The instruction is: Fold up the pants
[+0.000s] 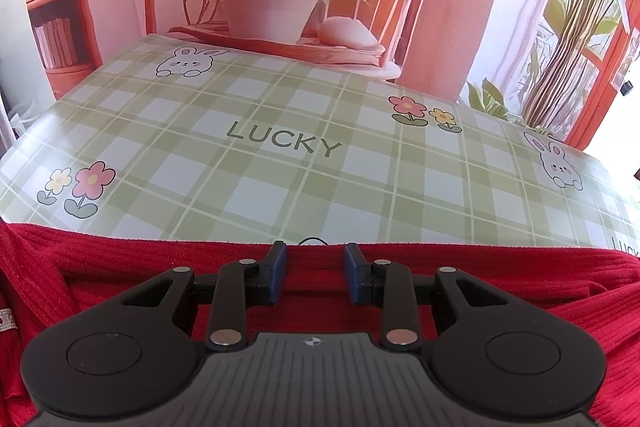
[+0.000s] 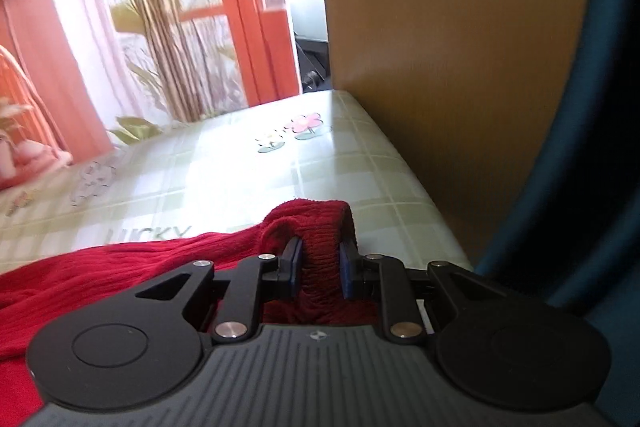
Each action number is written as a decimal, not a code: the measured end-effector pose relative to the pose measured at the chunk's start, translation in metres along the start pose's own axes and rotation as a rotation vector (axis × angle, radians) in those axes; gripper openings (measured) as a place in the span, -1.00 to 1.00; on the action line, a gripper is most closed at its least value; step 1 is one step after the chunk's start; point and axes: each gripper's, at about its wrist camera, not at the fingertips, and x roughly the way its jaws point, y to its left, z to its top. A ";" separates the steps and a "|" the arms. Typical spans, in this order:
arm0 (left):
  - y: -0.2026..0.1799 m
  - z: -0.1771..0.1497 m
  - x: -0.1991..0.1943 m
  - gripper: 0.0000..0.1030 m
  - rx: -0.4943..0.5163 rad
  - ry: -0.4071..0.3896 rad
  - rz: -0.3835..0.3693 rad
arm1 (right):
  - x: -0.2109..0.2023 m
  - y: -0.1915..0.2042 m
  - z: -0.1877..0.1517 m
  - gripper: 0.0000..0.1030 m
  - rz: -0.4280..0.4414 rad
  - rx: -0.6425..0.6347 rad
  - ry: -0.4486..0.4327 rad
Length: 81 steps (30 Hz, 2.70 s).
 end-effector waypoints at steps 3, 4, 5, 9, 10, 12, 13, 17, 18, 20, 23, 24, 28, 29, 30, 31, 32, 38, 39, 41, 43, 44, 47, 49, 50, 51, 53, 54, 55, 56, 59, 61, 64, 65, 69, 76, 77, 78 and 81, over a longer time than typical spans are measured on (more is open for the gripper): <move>0.001 0.001 0.000 -0.36 -0.001 0.005 0.001 | 0.004 0.000 0.008 -0.61 -0.073 0.006 -0.062; 0.002 0.001 0.000 -0.36 -0.001 0.007 0.005 | 0.002 -0.003 0.010 -0.61 -0.092 0.025 -0.091; 0.001 0.002 0.001 -0.36 -0.001 0.011 0.015 | 0.001 -0.008 0.013 -0.61 -0.100 0.055 -0.113; 0.001 0.005 0.002 -0.36 -0.011 0.018 0.042 | 0.010 -0.012 0.014 -0.61 -0.132 0.074 -0.118; 0.000 0.005 0.002 -0.36 -0.008 0.019 0.047 | 0.014 -0.011 0.013 -0.61 -0.136 0.071 -0.109; 0.000 0.007 0.001 -0.36 -0.010 0.024 0.048 | 0.017 -0.012 0.011 -0.55 -0.130 0.083 -0.094; 0.001 0.008 0.000 -0.36 -0.019 0.029 0.041 | 0.016 -0.013 0.010 -0.39 -0.134 0.091 -0.090; 0.007 0.015 -0.015 -0.36 -0.040 0.007 0.027 | -0.003 -0.008 0.009 -0.06 -0.134 0.095 -0.113; 0.009 0.017 -0.023 -0.36 -0.033 -0.009 0.022 | -0.010 -0.006 0.007 -0.06 -0.123 0.086 -0.119; 0.016 0.020 -0.039 -0.36 -0.029 -0.049 0.033 | -0.022 -0.001 0.004 -0.06 -0.097 0.074 -0.124; 0.040 0.019 -0.065 -0.36 -0.071 -0.080 0.061 | -0.039 0.009 -0.003 -0.06 -0.037 0.093 -0.123; 0.051 0.018 -0.072 -0.36 -0.092 -0.079 0.070 | -0.044 0.014 -0.006 -0.06 -0.015 0.099 -0.122; 0.105 0.007 -0.100 -0.36 -0.182 -0.058 0.122 | -0.056 0.041 -0.017 -0.06 0.064 0.107 -0.106; 0.119 0.005 -0.107 -0.36 -0.208 -0.053 0.140 | -0.059 0.050 -0.020 -0.06 0.086 0.100 -0.101; 0.134 0.001 -0.114 -0.36 -0.232 -0.048 0.157 | -0.061 0.060 -0.022 -0.06 0.103 0.090 -0.095; 0.150 -0.003 -0.122 -0.36 -0.254 -0.044 0.174 | -0.062 0.070 -0.025 -0.06 0.120 0.078 -0.087; 0.165 -0.006 -0.129 -0.36 -0.275 -0.039 0.188 | -0.062 0.081 -0.027 -0.06 0.138 0.062 -0.078; 0.253 -0.011 -0.162 -0.36 -0.418 -0.053 0.251 | -0.058 0.152 -0.043 -0.07 0.226 -0.033 -0.016; 0.266 -0.010 -0.163 -0.36 -0.442 -0.056 0.264 | -0.056 0.166 -0.044 -0.08 0.239 -0.050 -0.004; 0.286 -0.006 -0.161 -0.36 -0.472 -0.043 0.274 | -0.052 0.192 -0.048 -0.08 0.265 -0.087 0.015; 0.303 -0.001 -0.153 -0.36 -0.493 -0.031 0.271 | -0.047 0.219 -0.050 -0.08 0.289 -0.125 0.031; 0.310 0.000 -0.149 -0.36 -0.494 -0.026 0.270 | -0.044 0.230 -0.050 -0.08 0.299 -0.139 0.038; 0.317 0.011 -0.132 -0.36 -0.469 -0.022 0.246 | -0.035 0.261 -0.051 -0.08 0.319 -0.185 0.049; 0.316 0.017 -0.122 -0.35 -0.437 -0.027 0.205 | -0.031 0.277 -0.050 -0.08 0.329 -0.213 0.050; 0.315 0.019 -0.118 -0.33 -0.423 -0.029 0.187 | -0.029 0.283 -0.049 -0.08 0.328 -0.231 0.052; 0.311 0.021 -0.115 -0.28 -0.406 -0.029 0.168 | -0.026 0.289 -0.048 -0.08 0.325 -0.250 0.051; 0.300 0.019 -0.107 -0.23 -0.377 -0.019 0.127 | -0.020 0.298 -0.046 -0.08 0.322 -0.278 0.057; 0.295 0.018 -0.101 -0.23 -0.364 -0.008 0.106 | -0.017 0.301 -0.045 -0.08 0.319 -0.284 0.060; 0.290 0.018 -0.095 -0.23 -0.354 0.003 0.094 | -0.016 0.303 -0.045 -0.08 0.319 -0.283 0.060; 0.288 0.018 -0.091 -0.23 -0.350 0.015 0.091 | -0.013 0.304 -0.045 -0.08 0.320 -0.279 0.064; 0.288 0.016 -0.076 -0.23 -0.362 0.061 0.086 | -0.007 0.306 -0.045 -0.08 0.305 -0.272 0.082; 0.290 0.016 -0.067 -0.23 -0.376 0.094 0.094 | -0.004 0.306 -0.046 -0.08 0.298 -0.274 0.091; 0.287 0.015 -0.062 -0.41 -0.364 0.095 0.113 | -0.001 0.304 -0.048 -0.08 0.288 -0.279 0.102; 0.285 0.015 -0.061 -0.75 -0.351 0.095 0.122 | 0.000 0.303 -0.049 -0.08 0.285 -0.275 0.105; 0.286 0.015 -0.068 -0.76 -0.355 0.048 0.140 | 0.003 0.300 -0.050 -0.08 0.276 -0.263 0.117; 0.291 0.023 -0.057 -0.65 -0.375 0.009 0.139 | 0.008 0.292 -0.051 -0.12 0.257 -0.249 0.117; 0.290 0.023 -0.057 -0.58 -0.362 0.012 0.140 | 0.007 0.290 -0.050 -0.13 0.255 -0.236 0.121; 0.289 0.023 -0.059 -0.36 -0.352 0.007 0.139 | 0.005 0.289 -0.049 -0.13 0.259 -0.223 0.121; 0.282 0.020 -0.084 0.12 -0.325 -0.051 0.092 | -0.008 0.285 -0.051 -0.13 0.290 -0.205 0.102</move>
